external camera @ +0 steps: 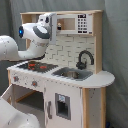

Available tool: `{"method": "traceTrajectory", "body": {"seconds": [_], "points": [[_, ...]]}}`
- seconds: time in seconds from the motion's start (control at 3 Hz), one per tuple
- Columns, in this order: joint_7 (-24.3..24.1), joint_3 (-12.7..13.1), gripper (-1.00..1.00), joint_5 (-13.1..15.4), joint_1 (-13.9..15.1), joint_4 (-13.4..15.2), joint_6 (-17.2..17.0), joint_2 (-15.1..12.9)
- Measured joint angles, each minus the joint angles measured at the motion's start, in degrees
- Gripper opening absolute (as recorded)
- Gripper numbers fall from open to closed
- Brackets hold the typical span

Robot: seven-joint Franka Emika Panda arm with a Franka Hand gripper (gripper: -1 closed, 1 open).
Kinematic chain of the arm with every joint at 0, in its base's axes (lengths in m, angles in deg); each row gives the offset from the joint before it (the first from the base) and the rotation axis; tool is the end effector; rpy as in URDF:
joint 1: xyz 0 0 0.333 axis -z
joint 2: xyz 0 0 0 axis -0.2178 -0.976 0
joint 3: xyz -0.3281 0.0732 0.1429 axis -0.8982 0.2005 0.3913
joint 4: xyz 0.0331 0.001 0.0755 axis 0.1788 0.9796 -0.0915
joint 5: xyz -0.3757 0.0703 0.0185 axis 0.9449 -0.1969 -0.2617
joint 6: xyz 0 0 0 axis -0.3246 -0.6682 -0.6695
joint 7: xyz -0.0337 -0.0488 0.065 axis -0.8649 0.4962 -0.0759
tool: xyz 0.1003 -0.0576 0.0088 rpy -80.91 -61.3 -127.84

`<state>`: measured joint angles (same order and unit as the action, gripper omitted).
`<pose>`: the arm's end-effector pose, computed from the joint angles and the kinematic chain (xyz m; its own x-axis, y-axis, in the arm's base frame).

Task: Play with the kitchen

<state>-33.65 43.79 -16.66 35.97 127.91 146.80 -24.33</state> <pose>0.4168 0.2413 0.7480 0.1878 0.6682 0.7199 -0.1408 -0.7071 0.6930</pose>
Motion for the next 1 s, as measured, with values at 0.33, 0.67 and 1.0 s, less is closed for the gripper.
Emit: {"method": "traceTrajectory", "body": {"seconds": [0.33, 0.67, 1.0], "points": [[1.38, 3.25, -1.00, 0.00, 3.52, -2.81, -0.14, -1.52], [3.76, 6.26, -1.00, 0.00, 6.59, -5.37, -1.66, -1.54], [7.65, 8.30, -1.00, 0.00, 8.05, -7.55, -4.81, -1.54]]}}
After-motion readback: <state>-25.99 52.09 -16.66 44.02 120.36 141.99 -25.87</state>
